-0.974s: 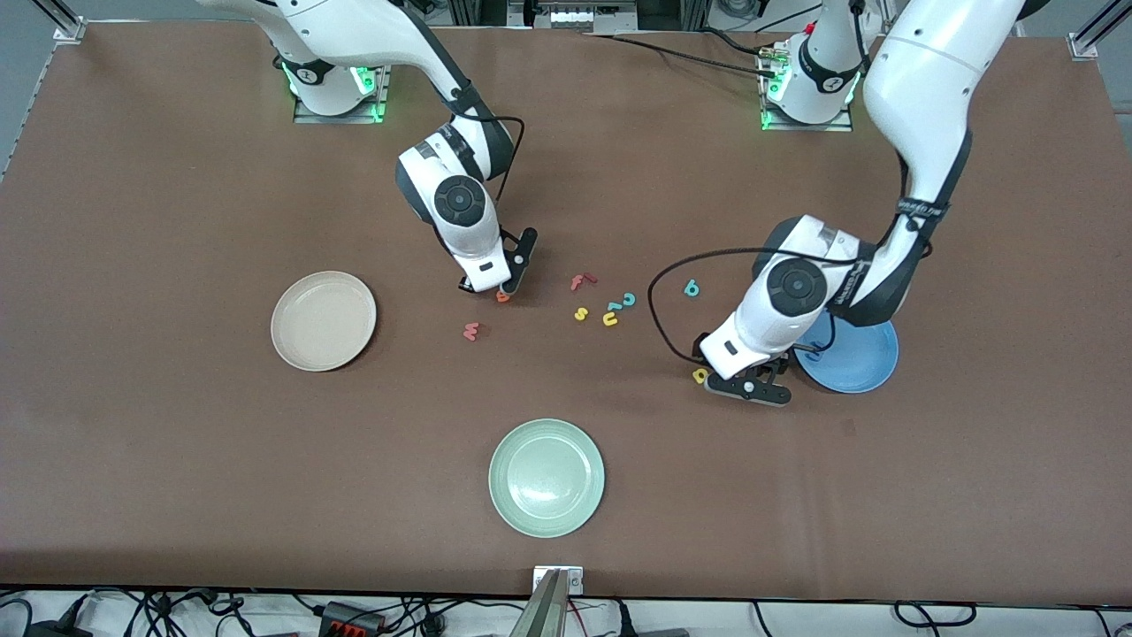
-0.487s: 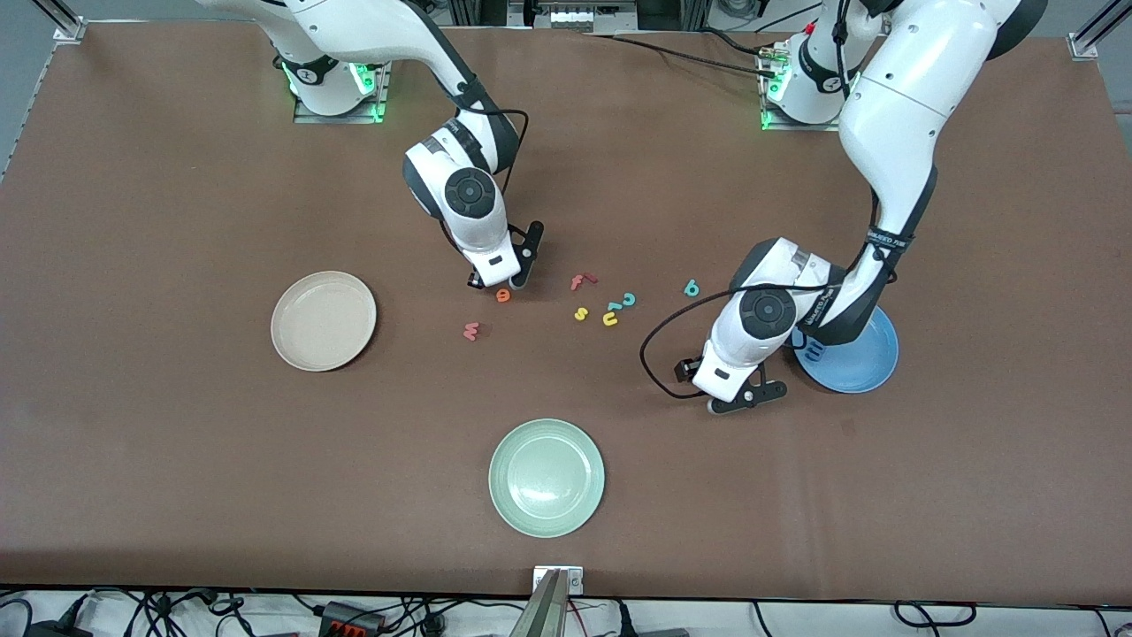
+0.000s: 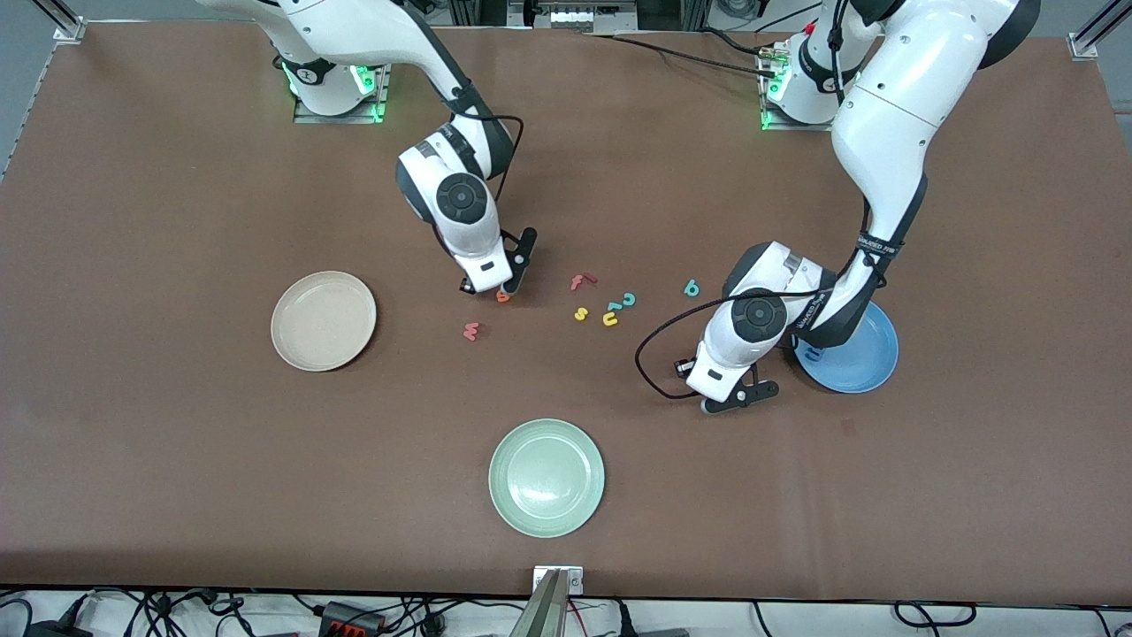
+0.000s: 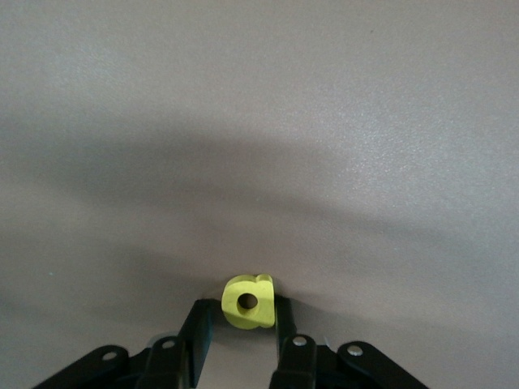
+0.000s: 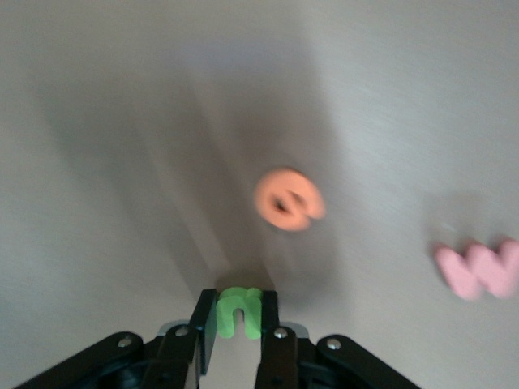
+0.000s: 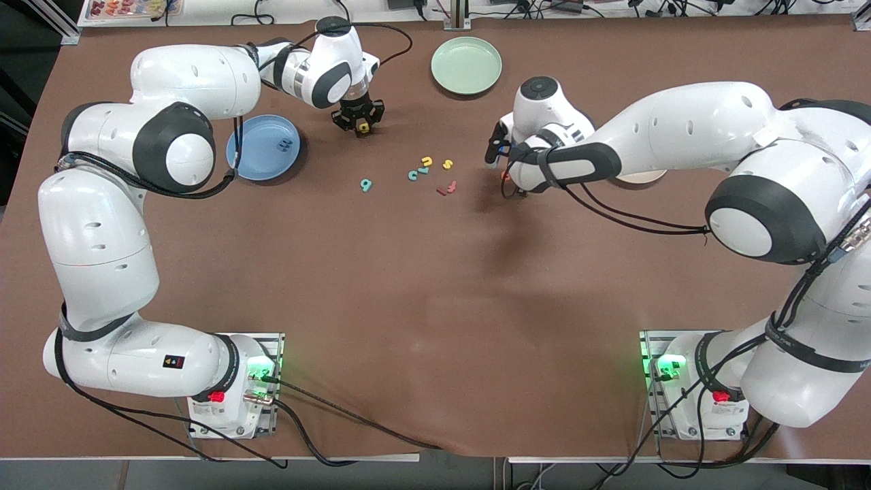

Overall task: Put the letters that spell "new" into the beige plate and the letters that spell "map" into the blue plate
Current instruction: 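Drop the yellow d in the blue plate while the right gripper drops n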

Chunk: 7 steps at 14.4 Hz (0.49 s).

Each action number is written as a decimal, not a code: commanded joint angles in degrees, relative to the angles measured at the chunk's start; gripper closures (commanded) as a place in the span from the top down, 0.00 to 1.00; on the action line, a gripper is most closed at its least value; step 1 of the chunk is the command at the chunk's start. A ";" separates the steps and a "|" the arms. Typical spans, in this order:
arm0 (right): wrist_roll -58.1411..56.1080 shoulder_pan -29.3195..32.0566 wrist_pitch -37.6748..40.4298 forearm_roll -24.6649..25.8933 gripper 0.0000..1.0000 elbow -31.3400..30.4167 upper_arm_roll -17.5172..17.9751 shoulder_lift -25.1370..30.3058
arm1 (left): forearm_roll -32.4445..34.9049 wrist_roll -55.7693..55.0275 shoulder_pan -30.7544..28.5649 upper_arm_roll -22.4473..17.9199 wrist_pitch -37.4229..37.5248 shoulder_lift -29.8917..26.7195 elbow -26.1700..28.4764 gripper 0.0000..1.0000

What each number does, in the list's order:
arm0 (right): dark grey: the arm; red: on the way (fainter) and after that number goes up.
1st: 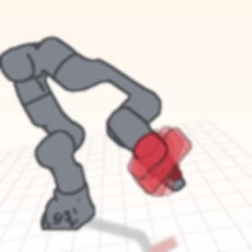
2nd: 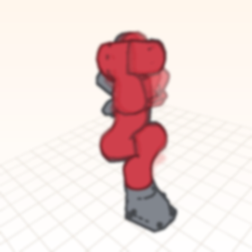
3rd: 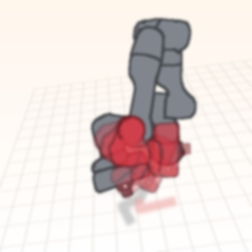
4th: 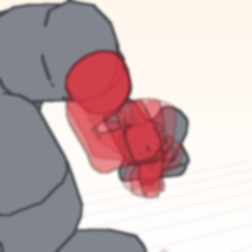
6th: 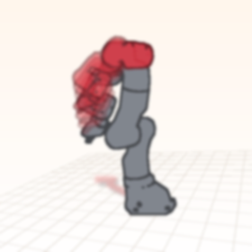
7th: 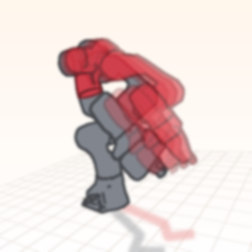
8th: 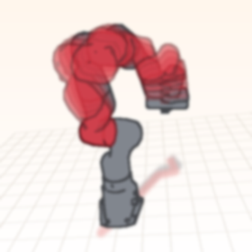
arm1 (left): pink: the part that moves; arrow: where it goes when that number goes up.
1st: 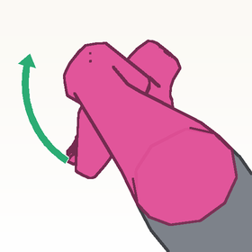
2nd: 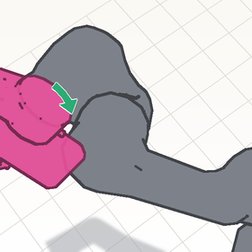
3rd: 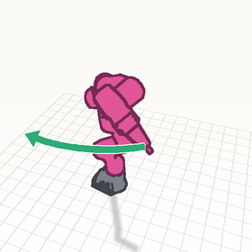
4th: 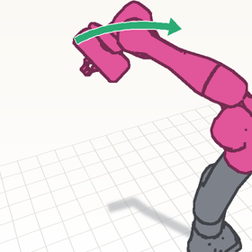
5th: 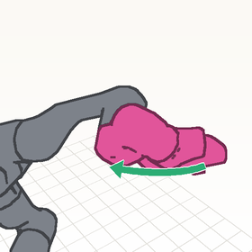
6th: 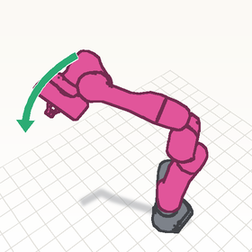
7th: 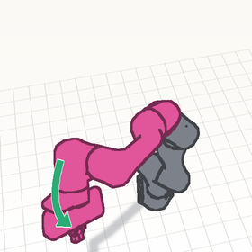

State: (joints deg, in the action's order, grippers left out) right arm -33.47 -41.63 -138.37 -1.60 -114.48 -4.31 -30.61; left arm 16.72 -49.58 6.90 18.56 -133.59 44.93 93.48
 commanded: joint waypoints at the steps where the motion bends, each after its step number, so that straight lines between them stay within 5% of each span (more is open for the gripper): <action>1: 0.34 1.64 2.48 0.46 0.14 0.57 -2.88 2.31 | -0.46 -0.08 0.31 -0.10 0.78 0.86 -2.50 0.17; 7: 1.75 1.47 11.52 0.55 0.15 1.45 -16.15 5.91 | 0.07 9.29 -1.27 -0.19 12.09 -5.54 -2.69 0.11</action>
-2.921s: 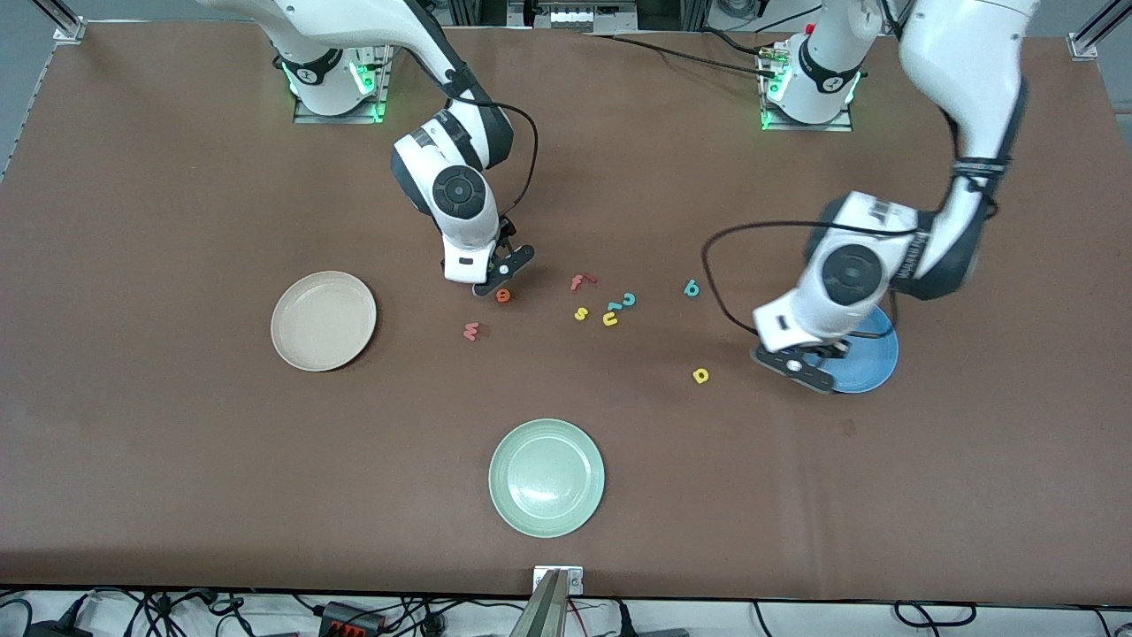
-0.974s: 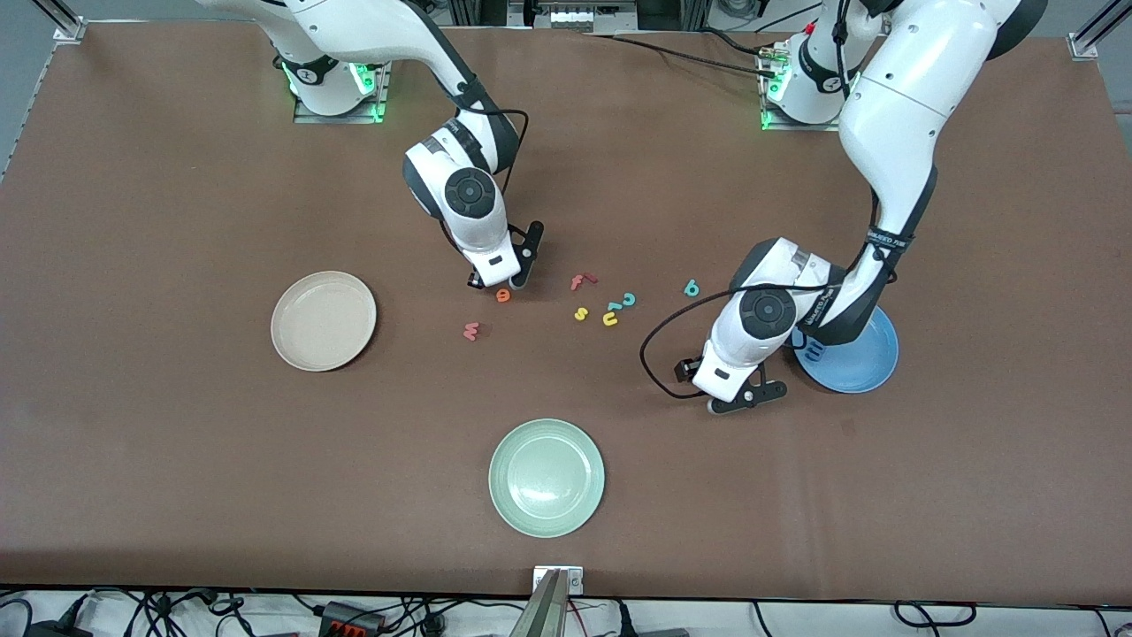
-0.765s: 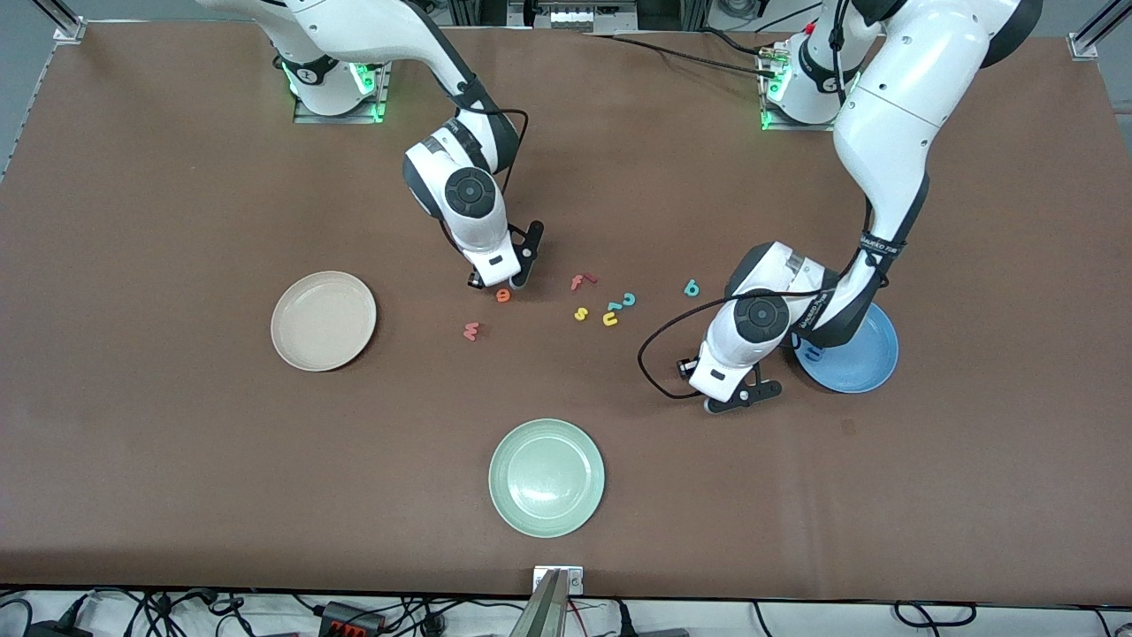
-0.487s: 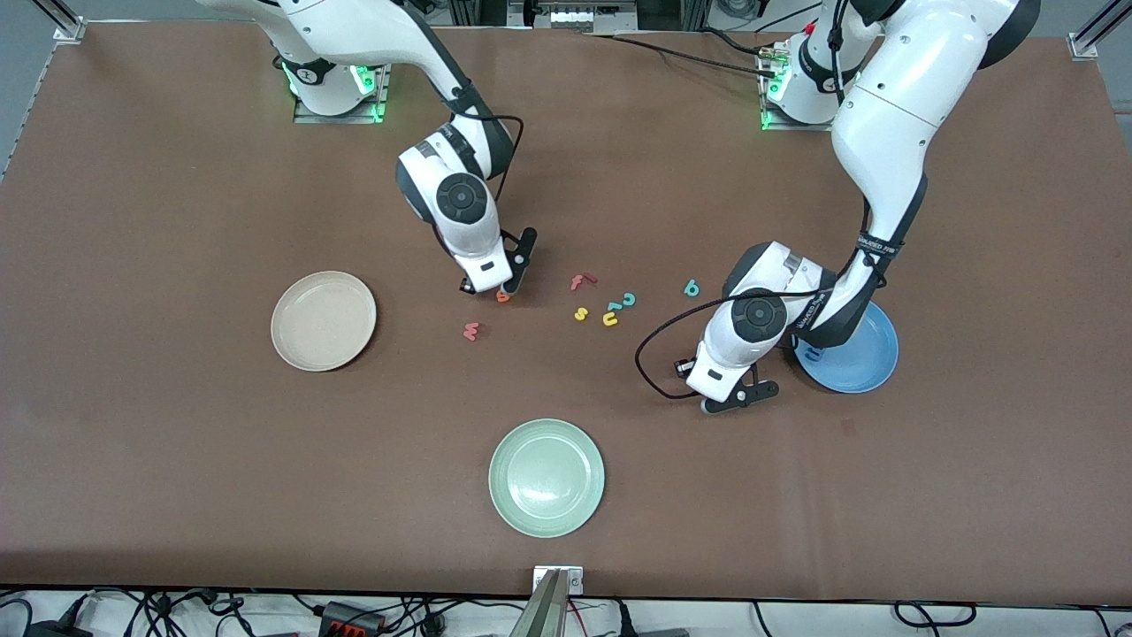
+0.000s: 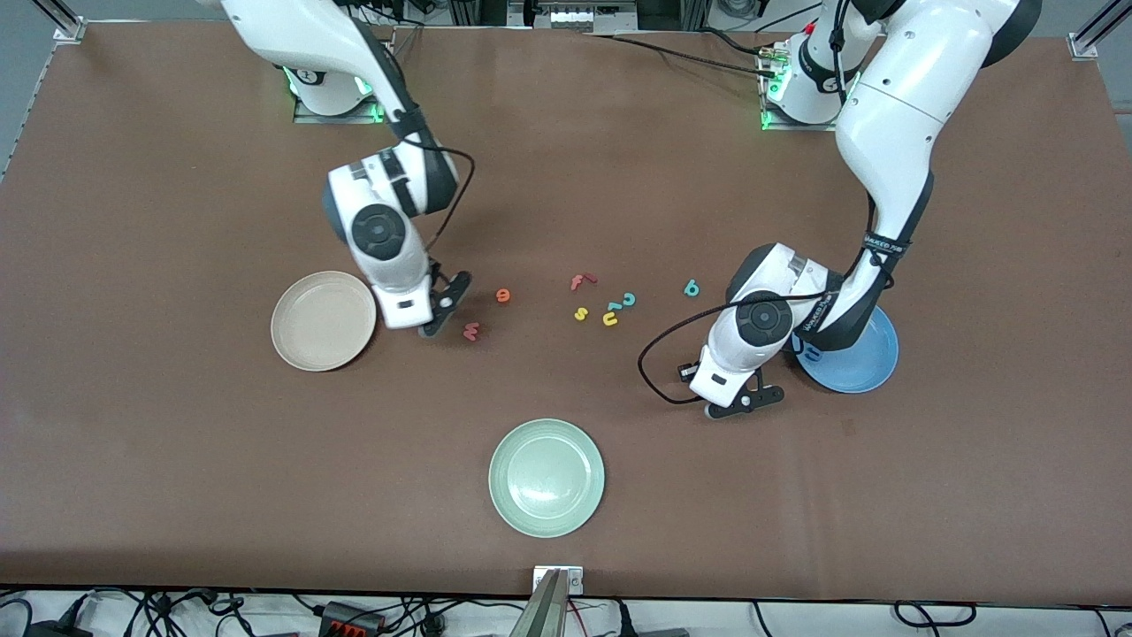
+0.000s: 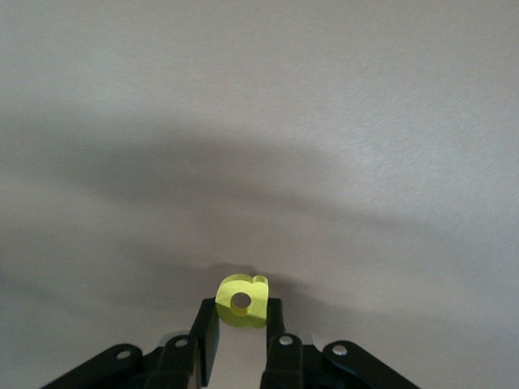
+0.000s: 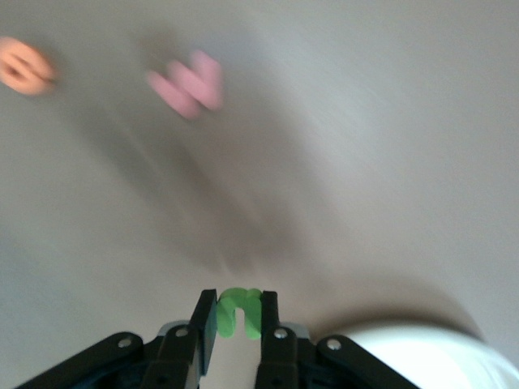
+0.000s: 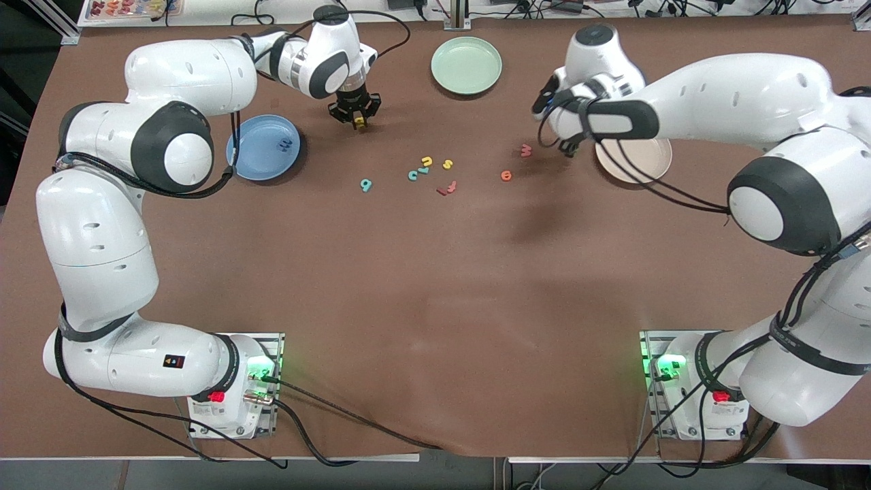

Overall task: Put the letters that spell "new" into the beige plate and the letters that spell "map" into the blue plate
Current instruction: 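Drop the yellow d in the blue plate while the right gripper drops n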

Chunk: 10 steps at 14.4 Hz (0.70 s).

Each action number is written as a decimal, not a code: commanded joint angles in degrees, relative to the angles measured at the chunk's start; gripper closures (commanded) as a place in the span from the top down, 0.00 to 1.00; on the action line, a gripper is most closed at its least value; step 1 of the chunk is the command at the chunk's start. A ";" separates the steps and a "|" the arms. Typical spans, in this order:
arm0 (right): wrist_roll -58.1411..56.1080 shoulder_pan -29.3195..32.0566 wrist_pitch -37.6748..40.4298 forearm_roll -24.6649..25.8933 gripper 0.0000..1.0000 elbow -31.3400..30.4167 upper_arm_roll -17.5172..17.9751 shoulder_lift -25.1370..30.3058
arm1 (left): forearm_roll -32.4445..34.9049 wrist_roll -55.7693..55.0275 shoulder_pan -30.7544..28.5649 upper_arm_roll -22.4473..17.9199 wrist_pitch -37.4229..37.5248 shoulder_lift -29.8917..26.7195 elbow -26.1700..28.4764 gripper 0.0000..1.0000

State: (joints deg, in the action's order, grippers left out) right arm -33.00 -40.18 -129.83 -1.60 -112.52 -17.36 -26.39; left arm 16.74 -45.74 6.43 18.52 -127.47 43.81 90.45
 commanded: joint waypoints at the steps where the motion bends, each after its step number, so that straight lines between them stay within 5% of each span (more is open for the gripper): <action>1: 1.35 0.10 4.49 0.46 0.15 -0.51 -5.38 1.69 | 0.04 9.31 -1.94 -0.15 10.53 -6.26 0.78 0.12; 4: 2.66 2.81 5.64 0.20 0.22 -1.04 -7.16 0.55 | 0.04 18.29 -5.80 -0.06 18.83 -10.83 3.23 0.12; 10: 2.76 4.23 1.35 -0.59 0.27 -1.13 -6.72 -3.76 | 0.13 35.00 -15.56 -0.06 17.09 -18.84 17.55 0.12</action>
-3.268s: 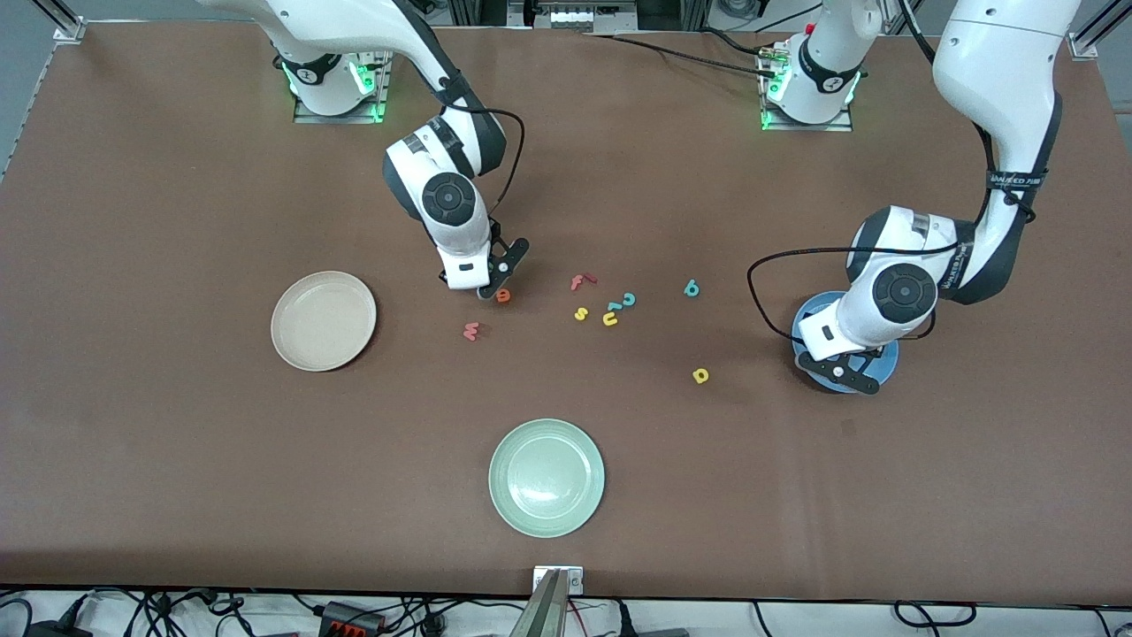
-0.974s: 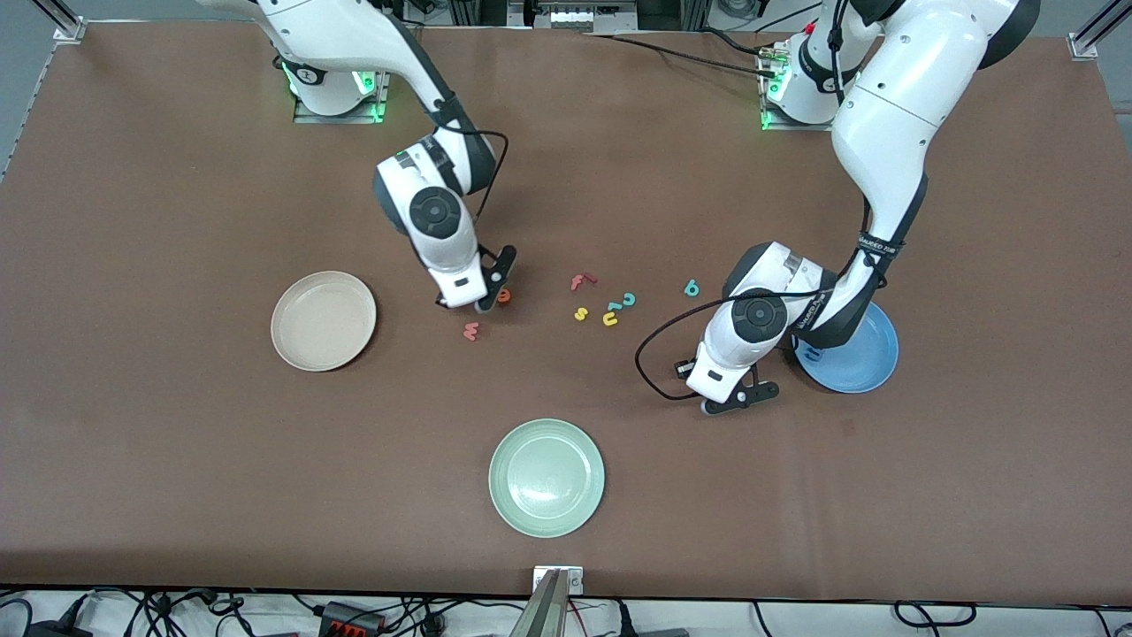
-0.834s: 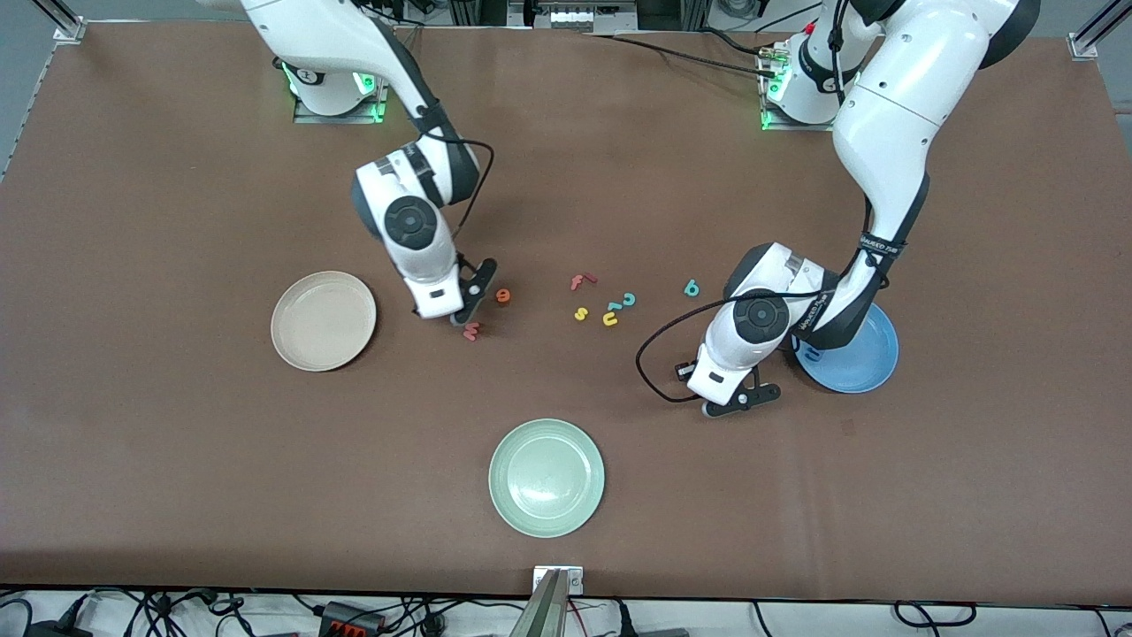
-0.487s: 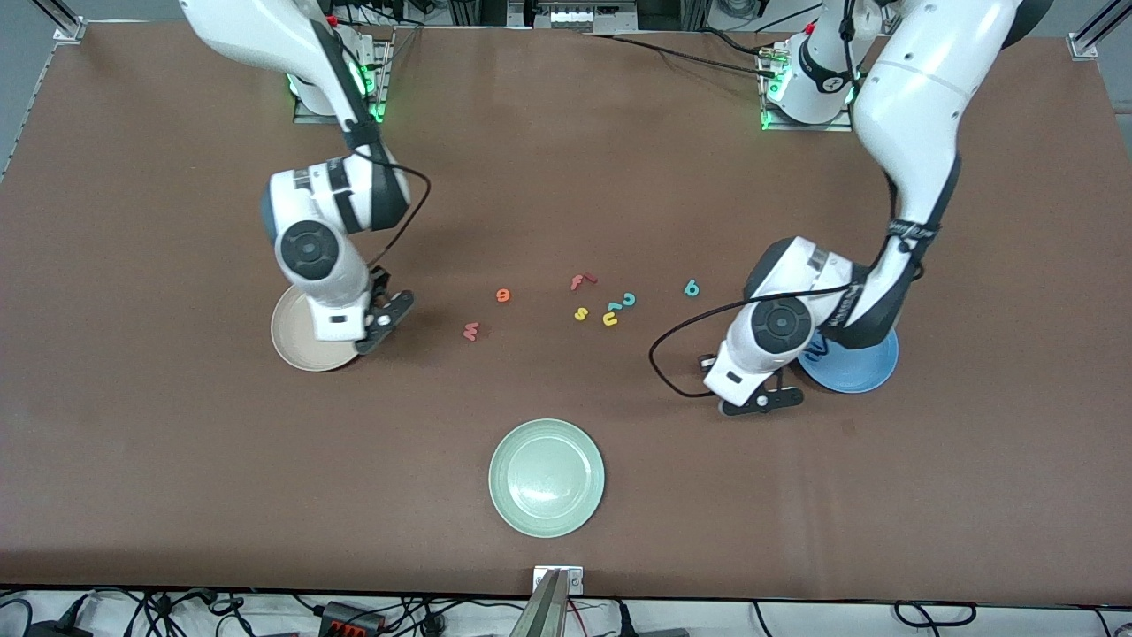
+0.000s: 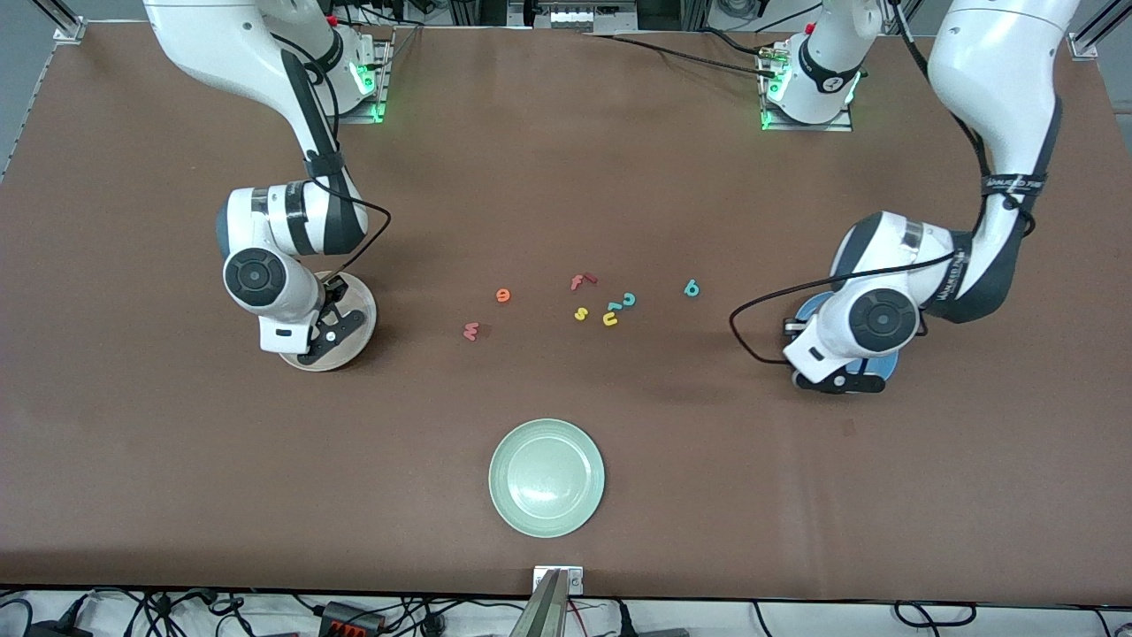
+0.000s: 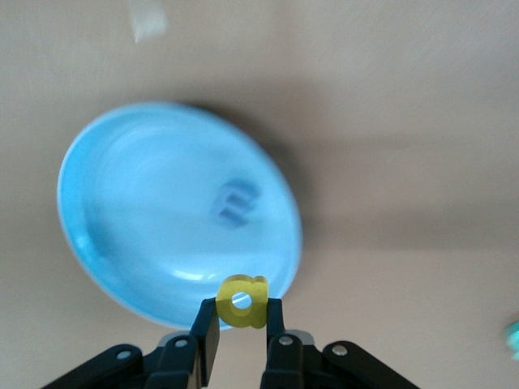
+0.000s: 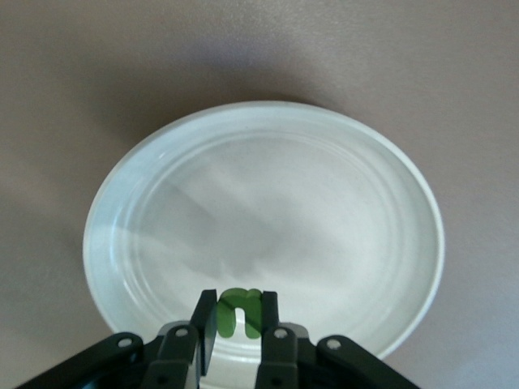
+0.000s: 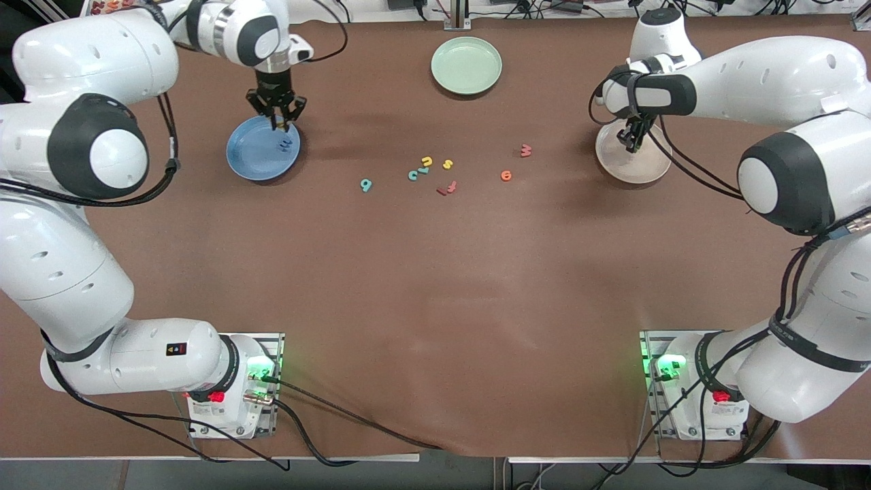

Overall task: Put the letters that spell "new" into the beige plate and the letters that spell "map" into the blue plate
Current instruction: 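Drop the yellow d in the blue plate while the right gripper drops n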

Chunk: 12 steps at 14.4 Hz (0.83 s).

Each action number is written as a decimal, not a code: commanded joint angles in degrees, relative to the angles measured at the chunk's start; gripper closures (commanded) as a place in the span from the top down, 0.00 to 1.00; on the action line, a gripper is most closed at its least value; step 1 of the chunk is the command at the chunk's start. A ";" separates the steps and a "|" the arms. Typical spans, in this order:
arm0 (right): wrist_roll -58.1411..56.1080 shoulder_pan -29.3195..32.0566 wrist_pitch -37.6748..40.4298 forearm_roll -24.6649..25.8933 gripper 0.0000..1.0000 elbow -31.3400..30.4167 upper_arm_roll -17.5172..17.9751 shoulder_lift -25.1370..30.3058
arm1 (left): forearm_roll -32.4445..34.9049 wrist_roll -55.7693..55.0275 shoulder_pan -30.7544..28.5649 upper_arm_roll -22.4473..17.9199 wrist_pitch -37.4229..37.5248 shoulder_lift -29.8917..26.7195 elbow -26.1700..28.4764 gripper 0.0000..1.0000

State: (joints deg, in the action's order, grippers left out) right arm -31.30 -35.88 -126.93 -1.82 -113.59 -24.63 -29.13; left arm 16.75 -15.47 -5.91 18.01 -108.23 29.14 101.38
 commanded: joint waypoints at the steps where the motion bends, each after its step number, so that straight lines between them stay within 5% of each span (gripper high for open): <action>1: 1.15 -0.16 -2.01 -0.46 0.70 -0.05 0.63 -1.01 | 0.21 6.40 -5.14 0.45 -4.16 -4.96 8.81 0.13; 2: 1.16 -0.42 -1.66 -0.81 1.00 0.12 0.63 -0.66 | 0.21 7.89 -6.73 0.53 -6.79 -5.75 11.44 0.13; 5: 5.96 -0.95 -1.31 -1.26 1.00 1.00 0.72 1.53 | 0.13 8.61 -7.36 0.45 -14.88 -6.99 17.78 0.19; 7: 12.19 -2.26 -0.87 -1.43 1.00 2.23 0.81 1.45 | 0.13 8.52 -7.53 0.45 -17.27 -6.73 18.85 0.33; 8: 17.10 -2.79 -1.22 -2.56 1.00 2.32 0.81 1.27 | 0.13 8.52 -7.36 0.45 -17.28 -6.73 18.85 0.52; 9: 21.41 -3.75 -1.48 -4.84 1.00 2.67 0.81 1.01 | 0.21 8.78 -7.36 0.53 -17.19 -6.81 18.59 1.00; 12: 29.08 -5.43 -1.57 -11.78 1.00 4.60 0.81 0.22 | 0.13 8.26 -7.36 4.21 -12.90 -8.13 16.40 1.00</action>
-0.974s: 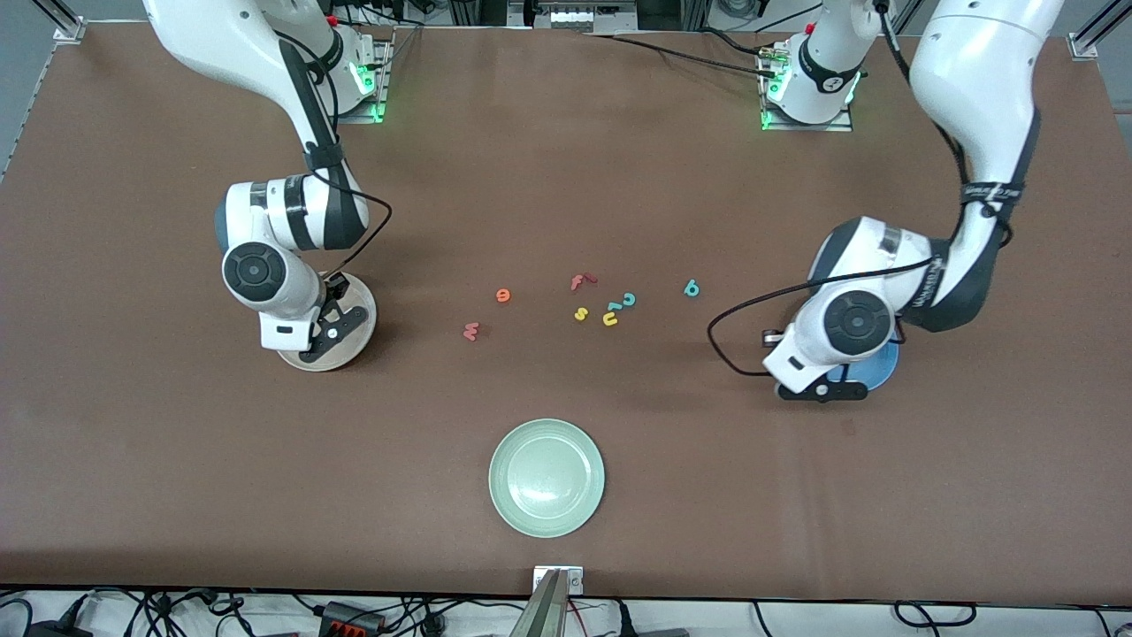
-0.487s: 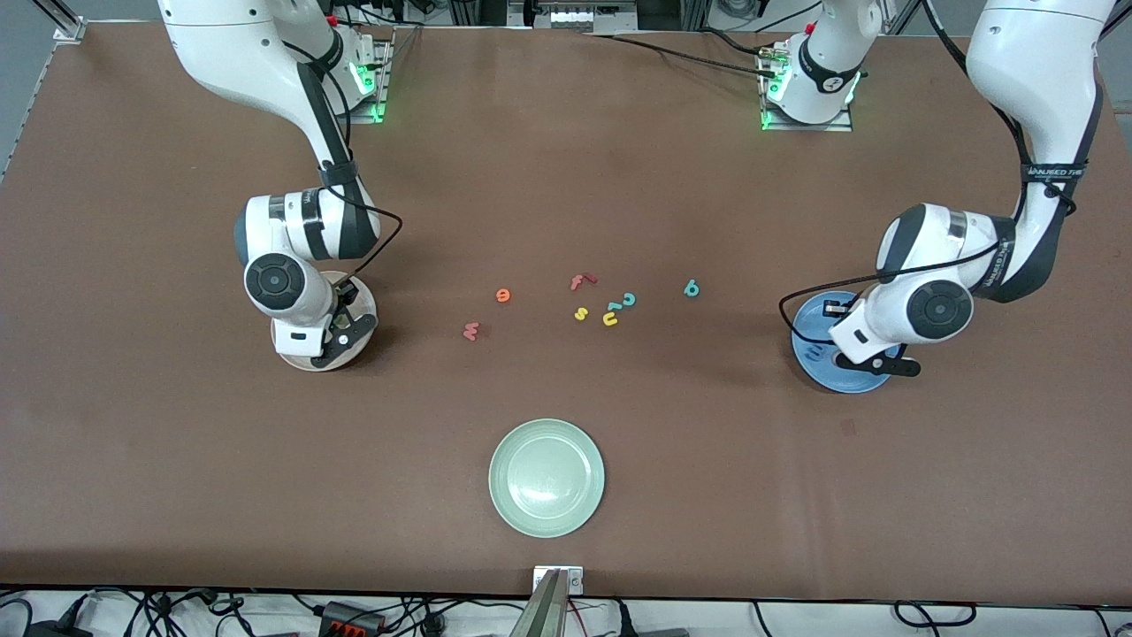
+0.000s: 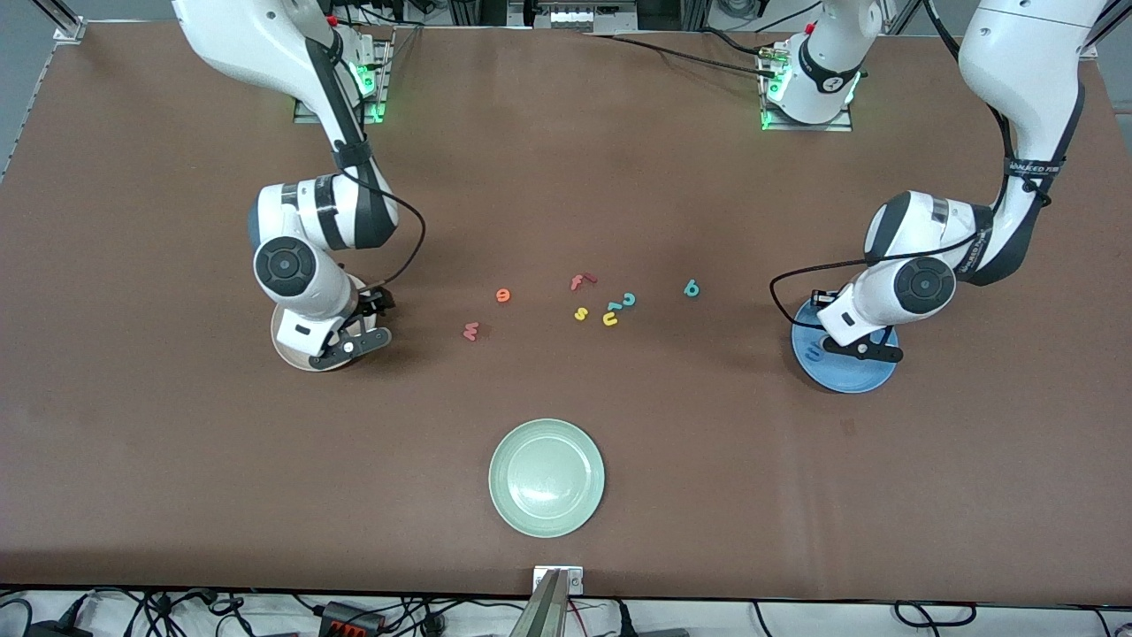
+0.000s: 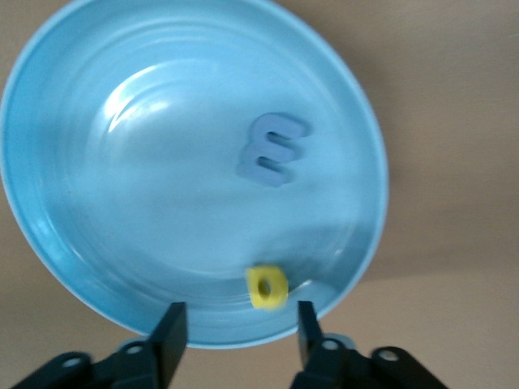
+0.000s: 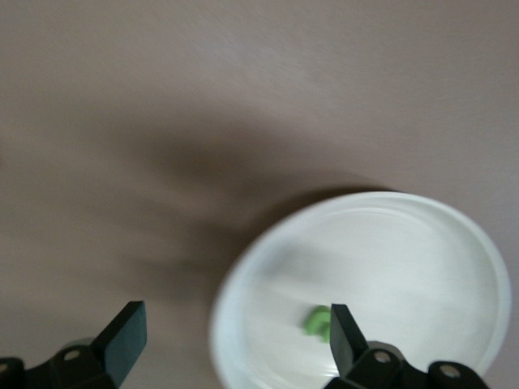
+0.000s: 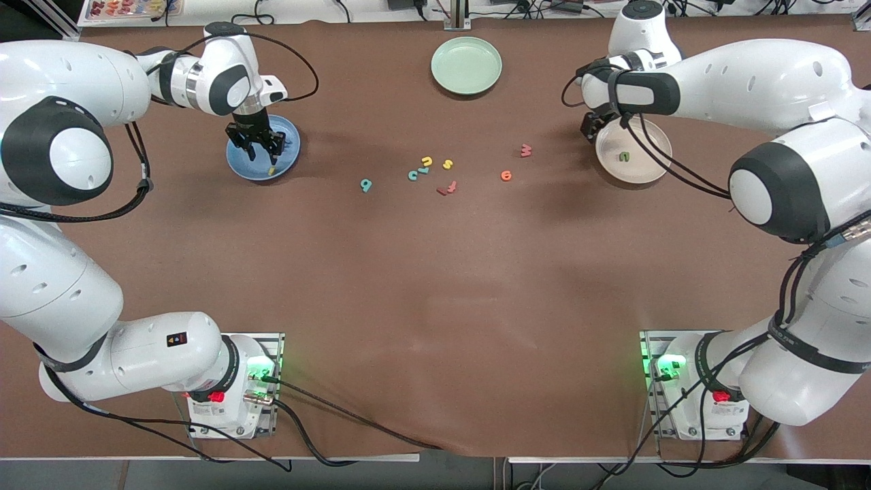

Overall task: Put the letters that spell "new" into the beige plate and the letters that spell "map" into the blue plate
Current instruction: 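Grasp the teal letter with the left gripper while the right gripper grasps pink w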

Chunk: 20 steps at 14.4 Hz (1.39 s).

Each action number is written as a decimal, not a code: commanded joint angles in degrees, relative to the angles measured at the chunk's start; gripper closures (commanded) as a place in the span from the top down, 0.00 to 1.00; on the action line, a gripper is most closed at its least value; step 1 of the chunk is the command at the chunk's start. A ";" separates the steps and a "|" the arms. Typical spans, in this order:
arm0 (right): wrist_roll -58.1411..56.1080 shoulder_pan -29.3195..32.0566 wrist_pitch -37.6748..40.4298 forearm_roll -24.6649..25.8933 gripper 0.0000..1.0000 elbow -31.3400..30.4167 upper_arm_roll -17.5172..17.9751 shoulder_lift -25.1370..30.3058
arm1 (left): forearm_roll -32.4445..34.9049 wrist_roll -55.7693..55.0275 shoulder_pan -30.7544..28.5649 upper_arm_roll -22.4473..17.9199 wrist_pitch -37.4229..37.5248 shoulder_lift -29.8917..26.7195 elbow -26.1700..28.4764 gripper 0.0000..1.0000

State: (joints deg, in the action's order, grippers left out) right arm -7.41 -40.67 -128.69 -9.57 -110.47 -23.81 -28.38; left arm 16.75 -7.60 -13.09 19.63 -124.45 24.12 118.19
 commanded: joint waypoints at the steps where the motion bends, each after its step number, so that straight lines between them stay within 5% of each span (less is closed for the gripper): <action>1: 7.91 -1.25 0.19 -6.40 1.00 2.27 0.08 -0.71 | 0.04 -0.04 -0.01 5.66 6.03 -3.64 -1.55 1.00; 7: 27.93 -7.05 0.19 -7.74 1.00 12.98 0.08 -9.84 | 0.21 -1.19 0.87 18.77 2.04 0.03 -1.83 1.00; 11: 37.10 -9.08 -0.24 -8.44 0.85 16.07 0.35 -13.54 | 0.82 -1.62 4.73 18.78 -8.07 1.89 2.48 0.99; 14: 38.79 -9.25 -0.86 -15.63 0.77 16.16 0.44 -14.16 | 7.83 -2.67 5.44 18.43 -14.75 5.57 3.63 0.96; 18: 38.79 -9.87 -0.95 -16.97 0.69 16.51 0.44 -15.65 | 16.55 -10.67 5.53 18.43 -15.03 8.48 3.63 0.95; 20: 38.70 -10.66 -0.95 -16.88 0.68 16.51 0.44 -16.27 | 16.74 -10.77 5.18 18.52 -15.12 8.84 3.63 0.87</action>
State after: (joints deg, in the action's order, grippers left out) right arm 30.37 -50.32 -129.78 -25.45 -95.29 -23.16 -43.14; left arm 31.66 -17.08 -7.50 38.07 -138.93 32.70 121.86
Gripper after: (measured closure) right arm 0.308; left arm 0.066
